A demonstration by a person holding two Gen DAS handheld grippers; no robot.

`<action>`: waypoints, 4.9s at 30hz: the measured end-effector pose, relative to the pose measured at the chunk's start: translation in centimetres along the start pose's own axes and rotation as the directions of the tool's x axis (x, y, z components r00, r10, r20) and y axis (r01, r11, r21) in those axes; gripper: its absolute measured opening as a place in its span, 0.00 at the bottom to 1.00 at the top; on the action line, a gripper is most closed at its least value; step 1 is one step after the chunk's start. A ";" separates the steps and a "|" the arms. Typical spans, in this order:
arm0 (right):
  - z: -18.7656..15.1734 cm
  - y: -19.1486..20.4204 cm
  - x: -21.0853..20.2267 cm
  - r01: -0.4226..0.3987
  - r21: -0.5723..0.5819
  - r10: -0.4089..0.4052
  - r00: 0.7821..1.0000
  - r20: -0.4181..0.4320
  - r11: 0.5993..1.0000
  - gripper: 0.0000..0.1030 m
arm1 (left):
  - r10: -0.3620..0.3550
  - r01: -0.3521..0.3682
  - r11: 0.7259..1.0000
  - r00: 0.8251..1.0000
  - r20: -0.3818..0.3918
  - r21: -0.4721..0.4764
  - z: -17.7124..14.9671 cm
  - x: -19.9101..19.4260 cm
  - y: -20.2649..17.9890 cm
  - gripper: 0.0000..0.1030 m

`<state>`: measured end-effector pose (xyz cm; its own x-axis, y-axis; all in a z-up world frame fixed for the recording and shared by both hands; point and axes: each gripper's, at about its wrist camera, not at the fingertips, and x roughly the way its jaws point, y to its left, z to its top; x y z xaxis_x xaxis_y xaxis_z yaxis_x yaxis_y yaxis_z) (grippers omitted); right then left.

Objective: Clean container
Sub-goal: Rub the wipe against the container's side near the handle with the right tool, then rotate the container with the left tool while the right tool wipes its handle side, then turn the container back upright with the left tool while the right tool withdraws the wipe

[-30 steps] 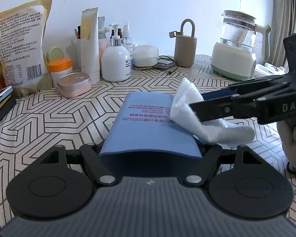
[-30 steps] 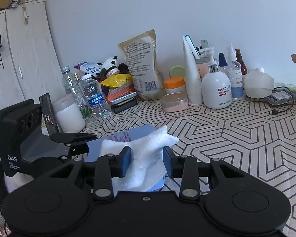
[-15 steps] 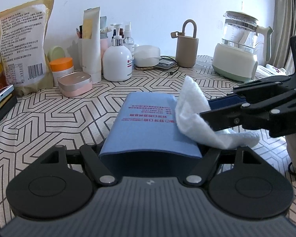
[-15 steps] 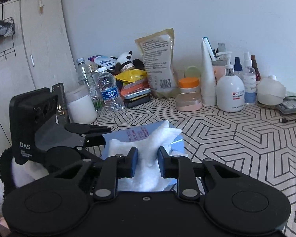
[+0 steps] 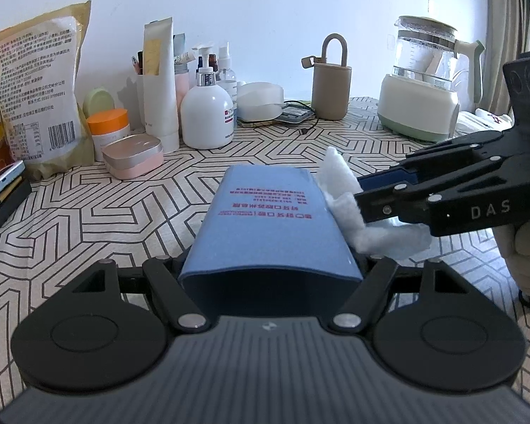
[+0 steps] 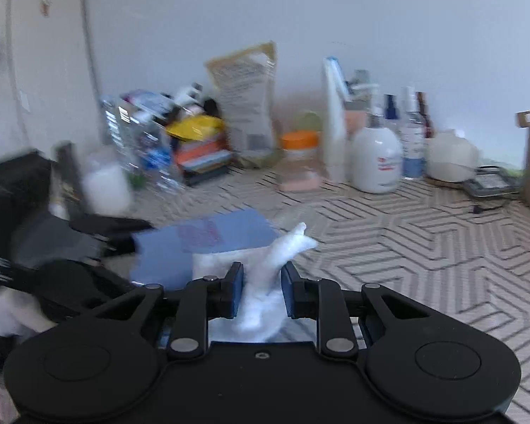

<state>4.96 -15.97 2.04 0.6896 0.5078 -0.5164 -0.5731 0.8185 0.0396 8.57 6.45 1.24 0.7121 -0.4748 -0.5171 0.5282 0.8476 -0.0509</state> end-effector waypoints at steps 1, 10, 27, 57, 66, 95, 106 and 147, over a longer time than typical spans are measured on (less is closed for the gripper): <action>0.0 0.0 0.0 -0.001 0.003 0.001 1.000 0.002 1.000 0.28 | -0.001 0.001 1.000 1.000 0.000 -0.002 0.0 0.0 0.1 0.72; -0.1 -0.1 -0.2 -0.047 0.021 0.047 0.999 -0.002 0.999 0.28 | 0.000 0.000 1.000 1.000 -0.002 -0.003 0.0 0.1 -0.2 0.72; 0.2 -0.3 -1.5 -0.151 0.051 0.150 0.988 0.033 0.987 0.29 | 0.000 0.000 1.000 1.000 0.001 0.016 0.0 0.1 0.0 0.72; -0.9 -2.1 -1.0 -0.081 0.127 0.085 0.996 -0.028 0.989 0.29 | 0.019 -0.019 1.000 1.000 0.011 0.022 -0.1 -0.9 -3.6 0.73; -1.2 -1.1 -2.4 -0.066 0.106 0.070 0.997 -0.035 0.992 0.29 | -0.029 0.028 0.999 1.000 -0.006 -0.045 -0.1 -0.9 -4.6 0.73; -1.5 -2.6 -3.2 -0.001 0.139 -0.001 1.000 0.008 0.990 0.21 | 0.139 -0.184 0.782 0.983 0.121 0.595 -2.7 -7.5 -17.1 1.00; -1.7 -2.8 -3.2 -0.024 0.153 0.023 1.000 0.009 0.988 0.22 | 0.163 -0.142 0.622 0.985 0.050 0.770 -2.4 -3.4 -21.0 1.00; 0.1 -2.5 -3.7 -0.136 0.167 0.123 0.988 0.090 0.976 0.22 | -0.170 0.152 0.954 0.984 -0.047 -0.260 2.0 -3.3 5.8 0.71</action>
<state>3.92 -19.84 3.92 0.6510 0.6264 -0.4287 -0.5798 0.7749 0.2518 10.25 12.46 4.33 0.5897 -0.6003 -0.5403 0.4920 0.7975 -0.3491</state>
